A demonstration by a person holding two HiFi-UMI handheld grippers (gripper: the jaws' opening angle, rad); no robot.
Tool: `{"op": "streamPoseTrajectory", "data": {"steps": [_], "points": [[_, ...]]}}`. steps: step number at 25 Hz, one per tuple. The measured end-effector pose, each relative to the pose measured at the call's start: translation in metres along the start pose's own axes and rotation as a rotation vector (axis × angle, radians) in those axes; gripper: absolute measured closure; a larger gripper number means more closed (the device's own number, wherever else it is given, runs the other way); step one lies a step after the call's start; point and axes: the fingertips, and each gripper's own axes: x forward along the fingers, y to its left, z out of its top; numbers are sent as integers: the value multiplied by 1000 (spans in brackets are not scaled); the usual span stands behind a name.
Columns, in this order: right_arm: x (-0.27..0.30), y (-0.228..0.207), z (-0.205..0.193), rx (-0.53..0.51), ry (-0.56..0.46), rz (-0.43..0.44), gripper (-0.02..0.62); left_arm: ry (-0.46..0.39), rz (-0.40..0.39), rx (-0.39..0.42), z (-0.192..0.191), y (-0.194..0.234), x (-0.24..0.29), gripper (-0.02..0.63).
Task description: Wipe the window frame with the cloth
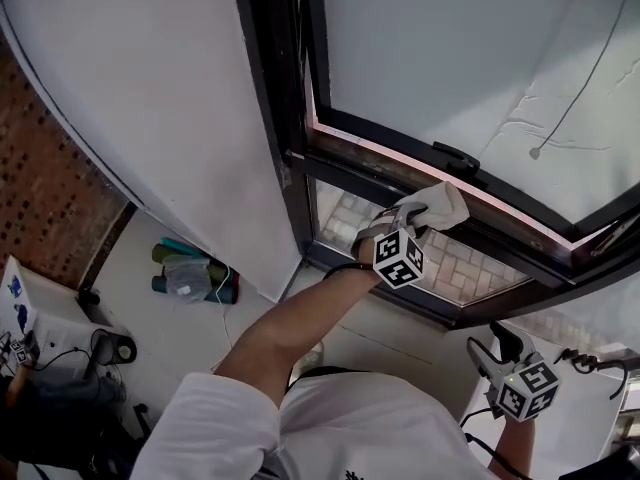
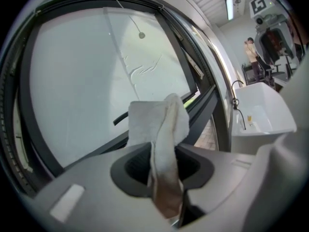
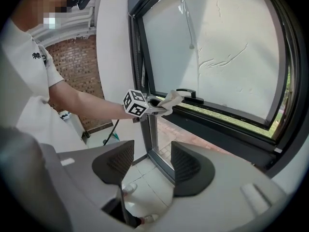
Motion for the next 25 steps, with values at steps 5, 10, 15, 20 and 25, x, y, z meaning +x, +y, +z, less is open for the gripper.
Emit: {"op": "streamPoseTrajectory", "data": {"steps": [5, 10, 15, 20, 25], "points": [[22, 18, 15, -30, 7, 24, 353, 12, 35, -9, -27, 34, -19, 476], [40, 31, 34, -75, 23, 40, 353, 18, 81, -28, -50, 70, -34, 476], [58, 49, 46, -99, 40, 49, 353, 34, 117, -30, -80, 103, -55, 476], [74, 67, 58, -120, 55, 63, 353, 41, 148, -29, -102, 133, -72, 477], [91, 90, 64, -131, 82, 79, 353, 47, 168, -30, -124, 158, -88, 476]]}}
